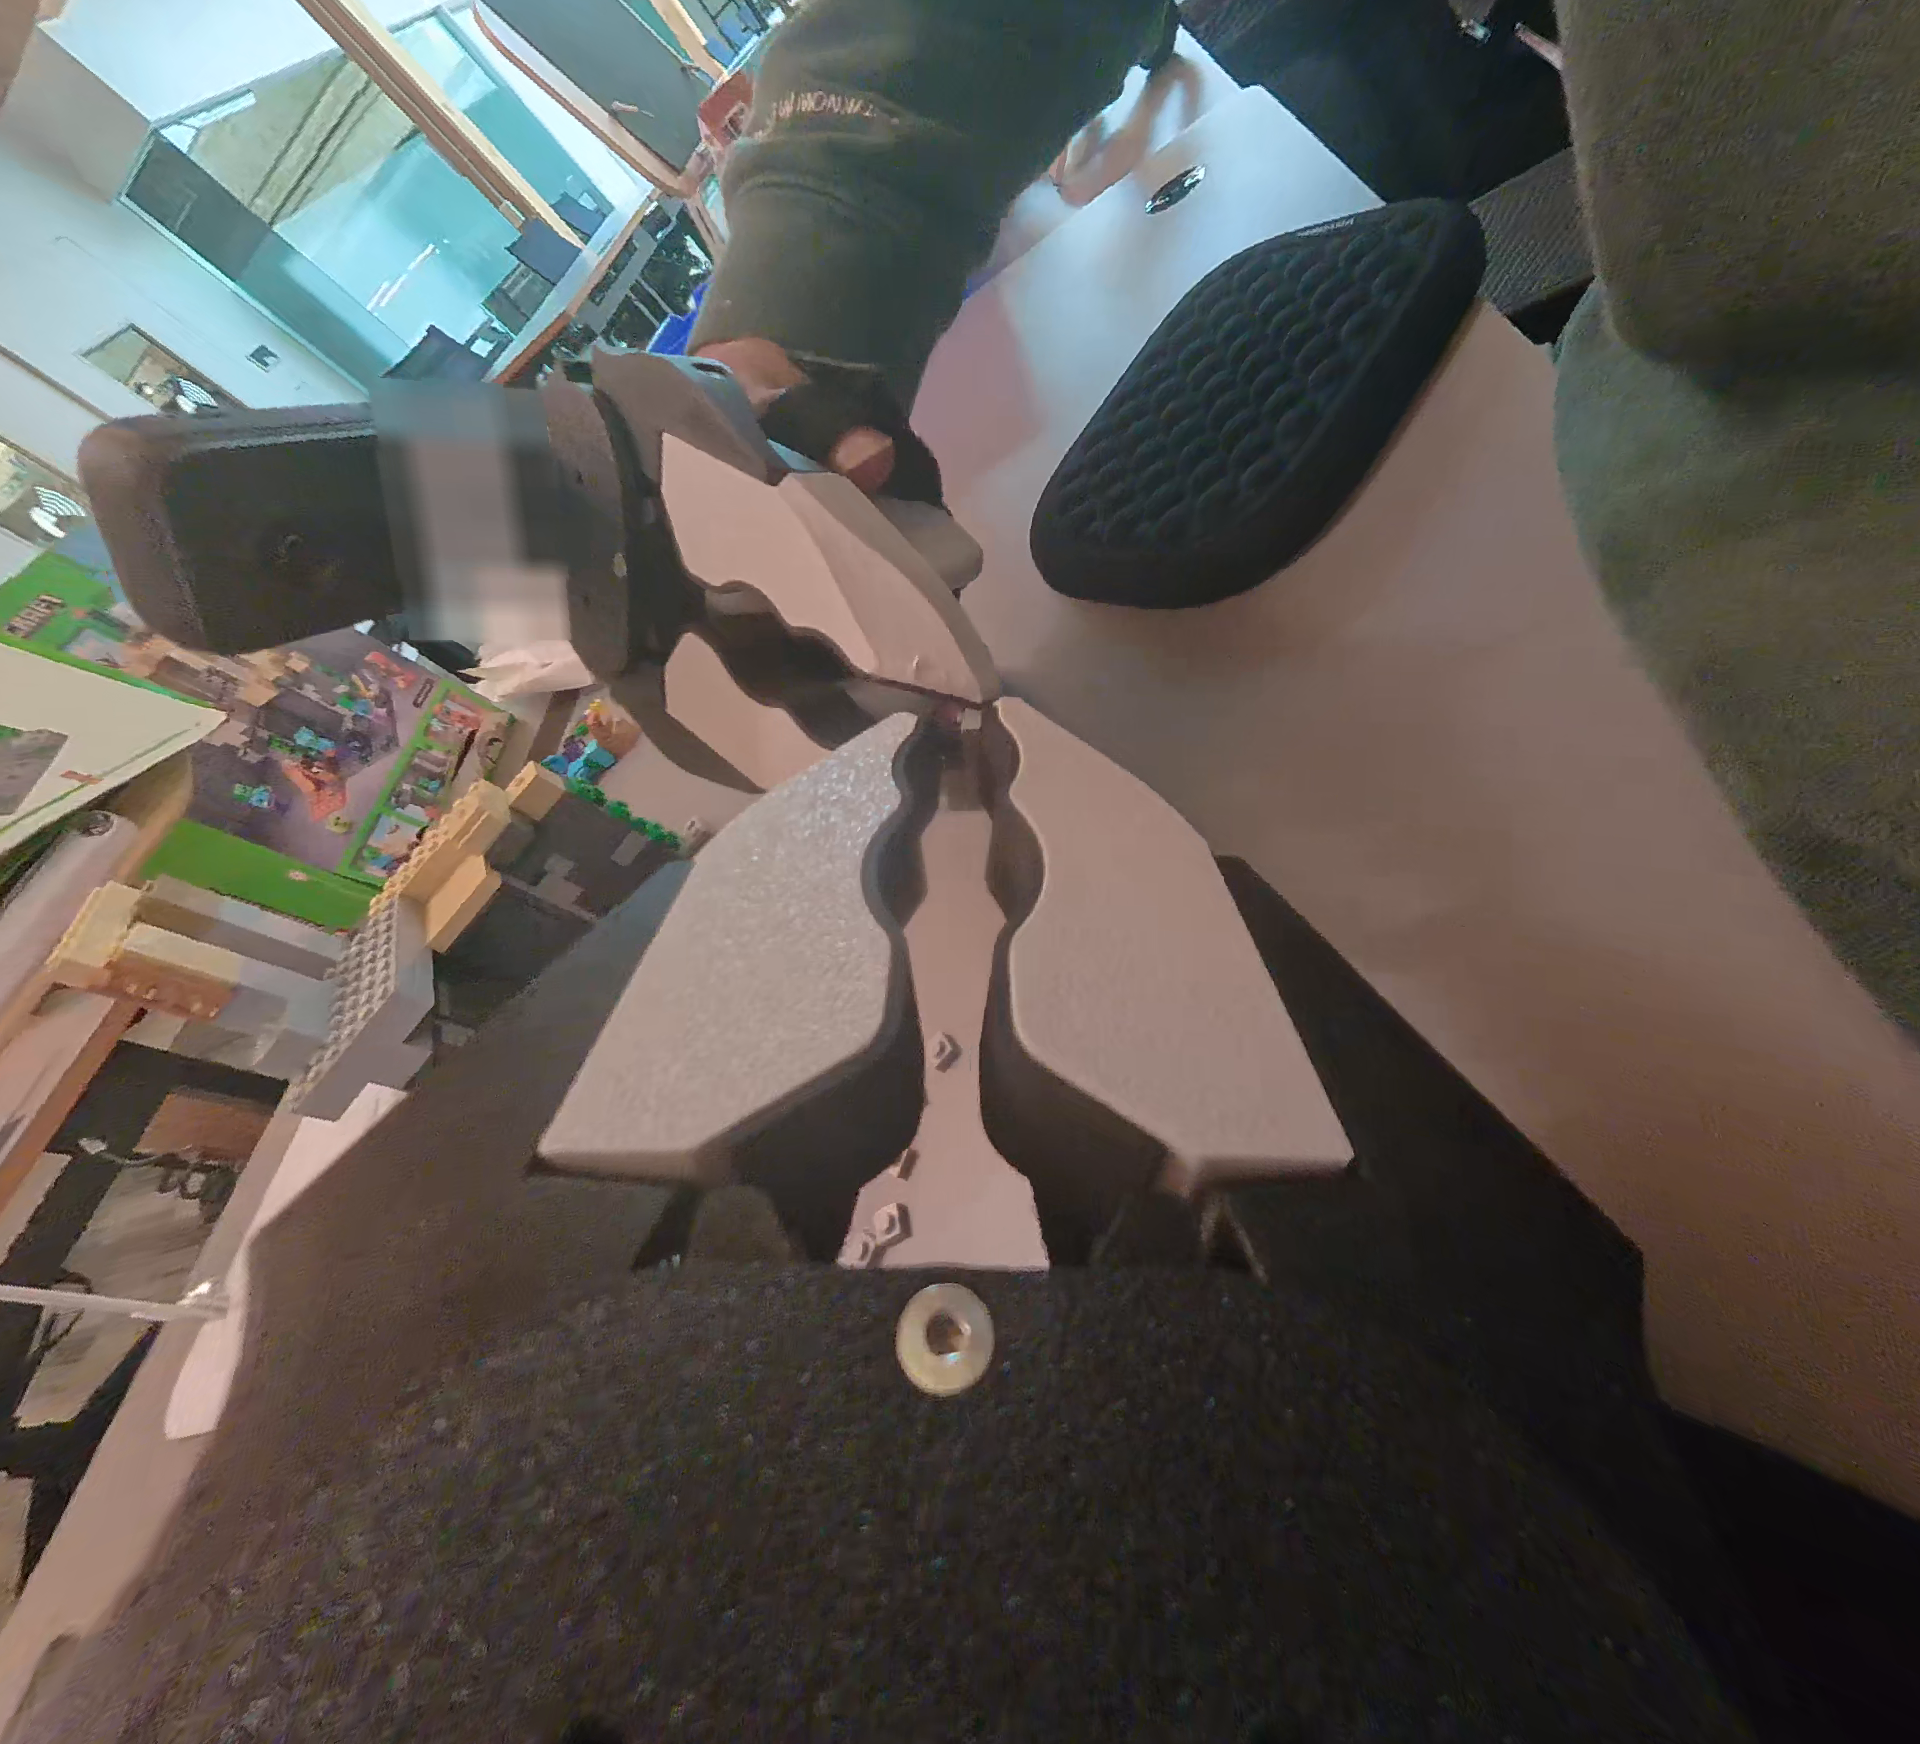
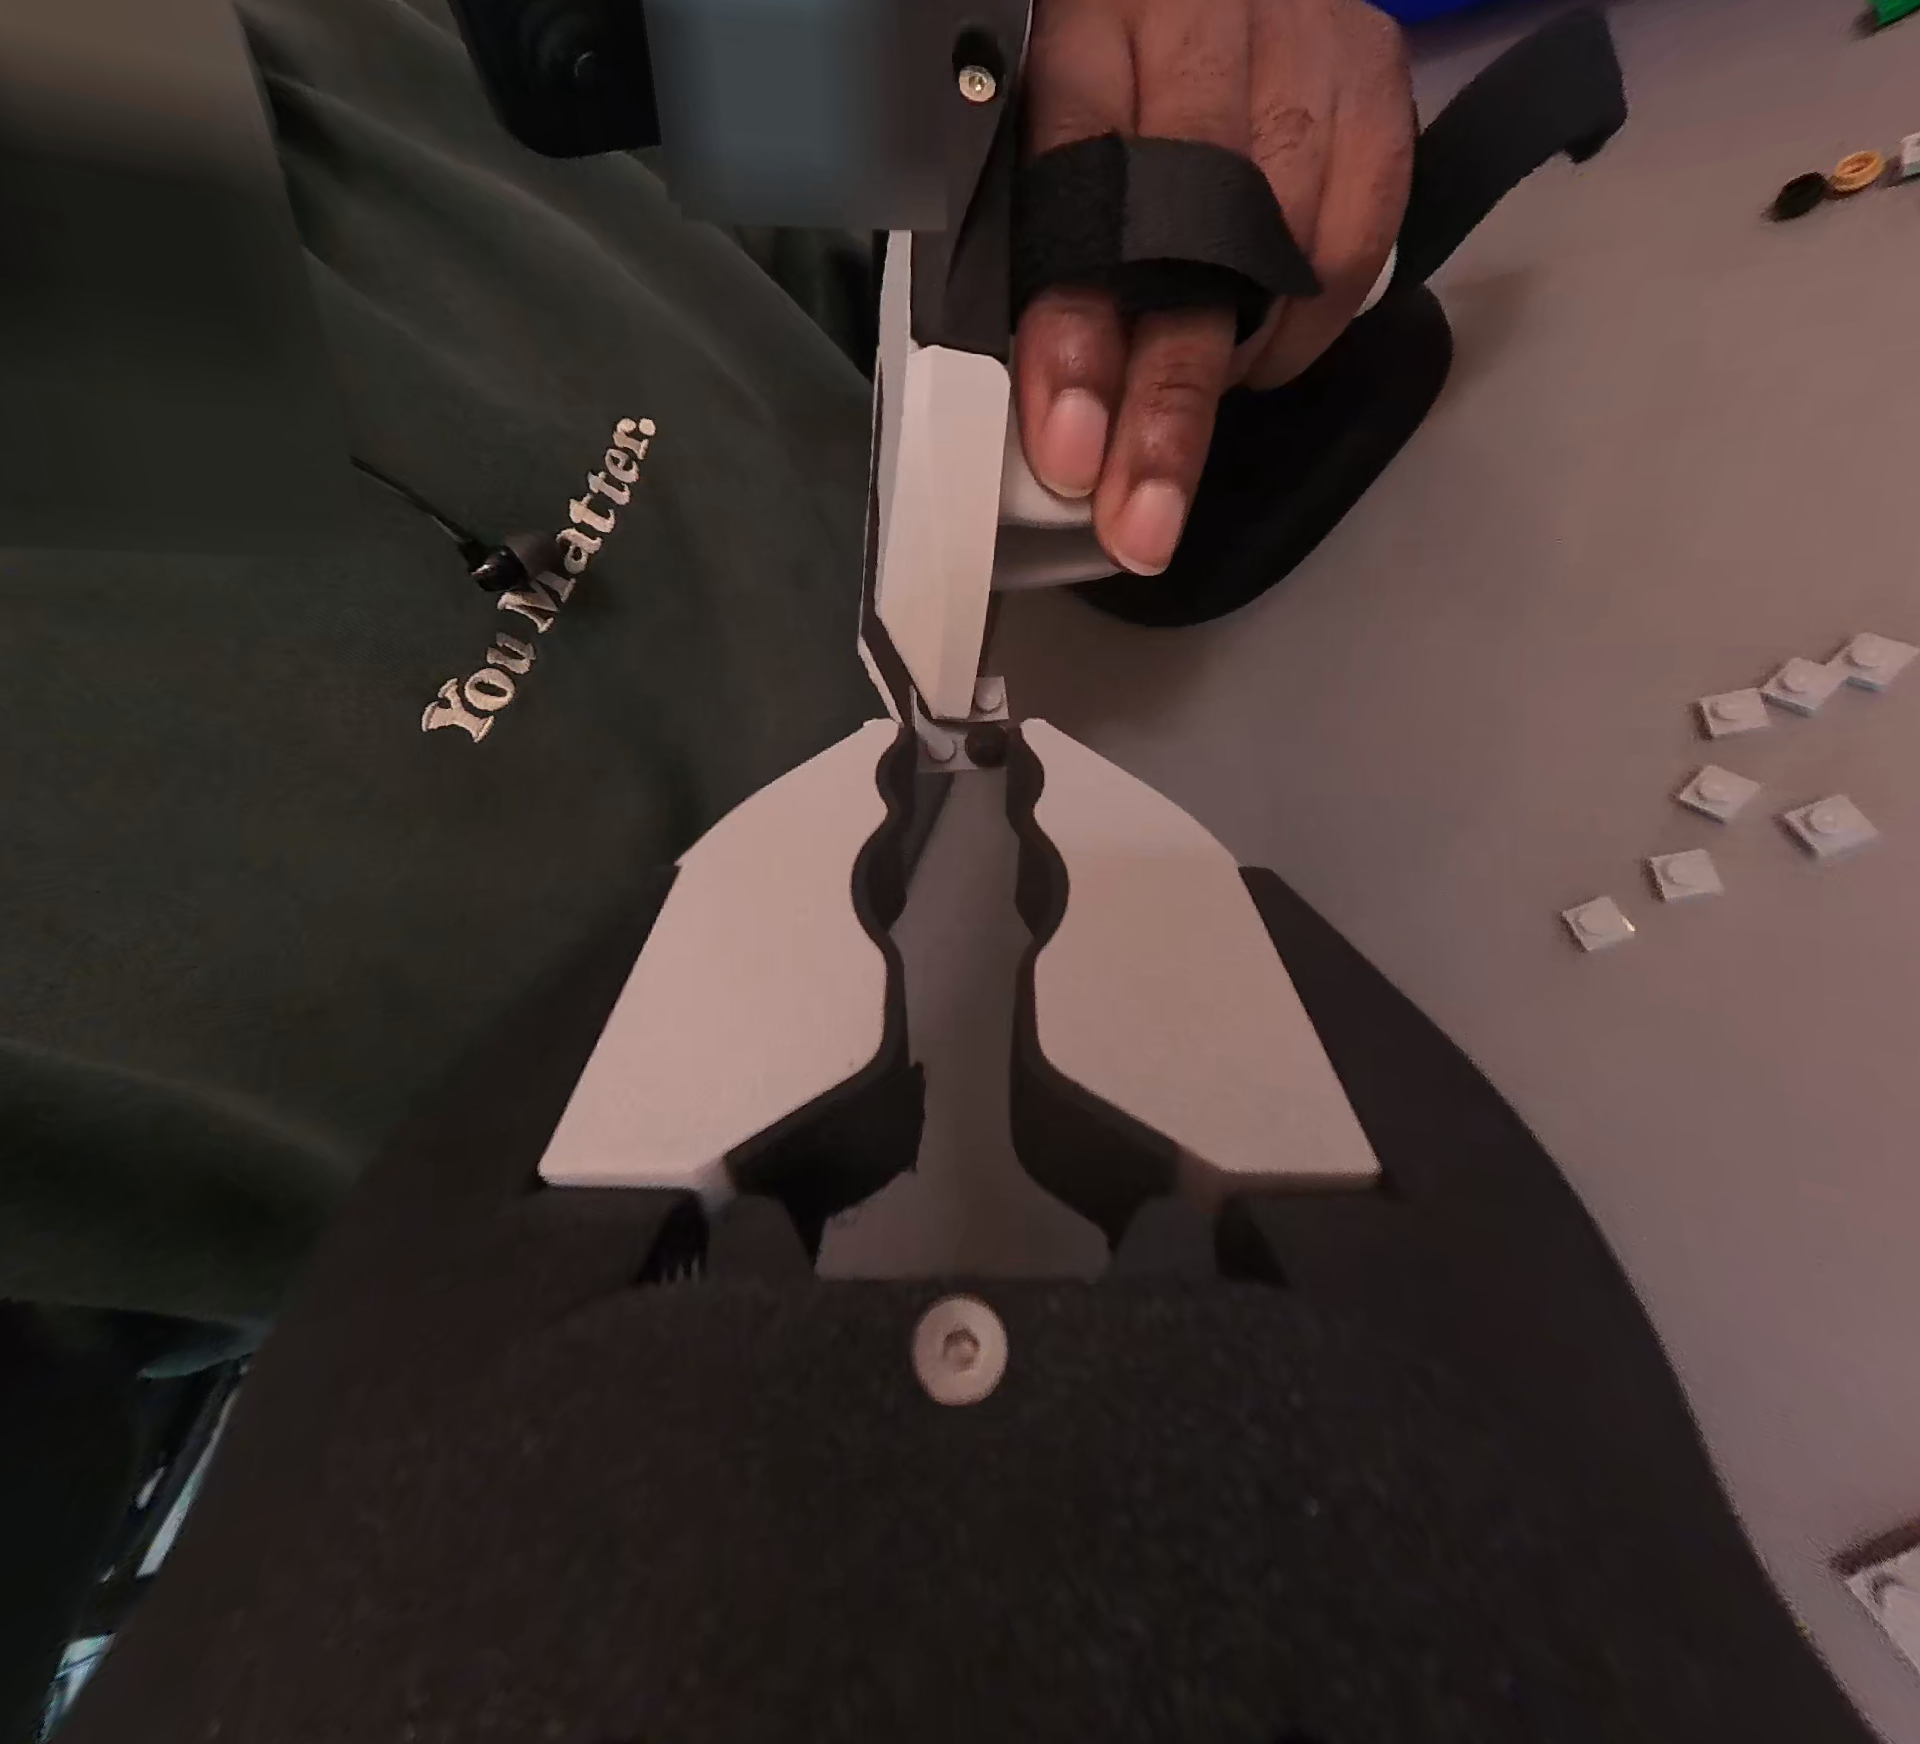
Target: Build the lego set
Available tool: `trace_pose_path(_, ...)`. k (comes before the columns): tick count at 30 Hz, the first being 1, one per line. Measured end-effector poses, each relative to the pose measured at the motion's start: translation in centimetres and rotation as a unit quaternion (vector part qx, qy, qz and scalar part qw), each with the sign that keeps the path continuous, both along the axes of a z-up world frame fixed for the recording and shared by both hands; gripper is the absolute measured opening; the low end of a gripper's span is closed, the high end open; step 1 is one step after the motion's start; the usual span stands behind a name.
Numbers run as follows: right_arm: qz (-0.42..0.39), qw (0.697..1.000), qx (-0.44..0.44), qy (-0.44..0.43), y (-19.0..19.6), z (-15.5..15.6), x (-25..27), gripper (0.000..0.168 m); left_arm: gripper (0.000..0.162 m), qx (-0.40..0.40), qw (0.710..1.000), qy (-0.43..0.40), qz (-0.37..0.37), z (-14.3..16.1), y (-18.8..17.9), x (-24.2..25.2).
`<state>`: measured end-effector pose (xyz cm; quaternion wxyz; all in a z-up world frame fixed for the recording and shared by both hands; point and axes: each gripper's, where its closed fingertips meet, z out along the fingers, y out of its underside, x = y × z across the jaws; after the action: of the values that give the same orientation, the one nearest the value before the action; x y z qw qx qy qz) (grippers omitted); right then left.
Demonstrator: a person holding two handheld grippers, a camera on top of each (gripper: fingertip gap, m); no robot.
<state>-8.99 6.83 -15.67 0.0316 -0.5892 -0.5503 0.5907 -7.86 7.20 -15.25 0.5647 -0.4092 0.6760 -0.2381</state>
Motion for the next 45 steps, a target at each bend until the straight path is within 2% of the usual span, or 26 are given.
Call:
trace_pose_path(9,-0.011,1.0,0.013,0.005,0.0,-0.2,0.0,0.016,0.008,-0.004,1.0,-0.008,-0.011,-0.1,-0.2,0.1)
trace_pose_path(16,-0.038,0.998,0.032,0.026,1.3,0.4,0.2,0.016,0.014,-0.01,0.999,-0.039,0.017,0.2,1.0,-0.1)
trace_pose_path(20,-0.051,0.996,0.07,0.031,2.0,0.3,0.4,0.016,0.023,-0.094,0.994,-0.051,0.023,0.2,1.8,-0.3)
trace_pose_path(24,-0.067,0.98,0.187,0.032,2.9,0.1,0.5,0.016,0.03,-0.253,0.965,-0.063,0.026,0.1,2.9,-0.4)
trace_pose_path(26,-0.072,0.968,0.239,0.033,3.2,0.2,0.3,0.016,0.03,-0.297,0.952,-0.065,0.026,0.0,3.0,-0.4)
trace_pose_path(30,-0.079,0.949,0.305,0.026,3.8,0.1,0.1,0.016,0.022,-0.32,0.945,-0.056,0.024,-0.5,2.9,-0.1)
trace_pose_path(38,-0.072,0.937,0.34,0.0,4.1,0.0,-0.1,0.016,0.011,-0.328,0.942,-0.066,0.036,-0.5,3.6,-0.5)
trace_pose_path(45,-0.065,0.928,0.367,-0.026,4.3,-0.4,0.0,0.016,0.022,-0.345,0.936,-0.059,0.028,-0.7,3.3,-0.4)
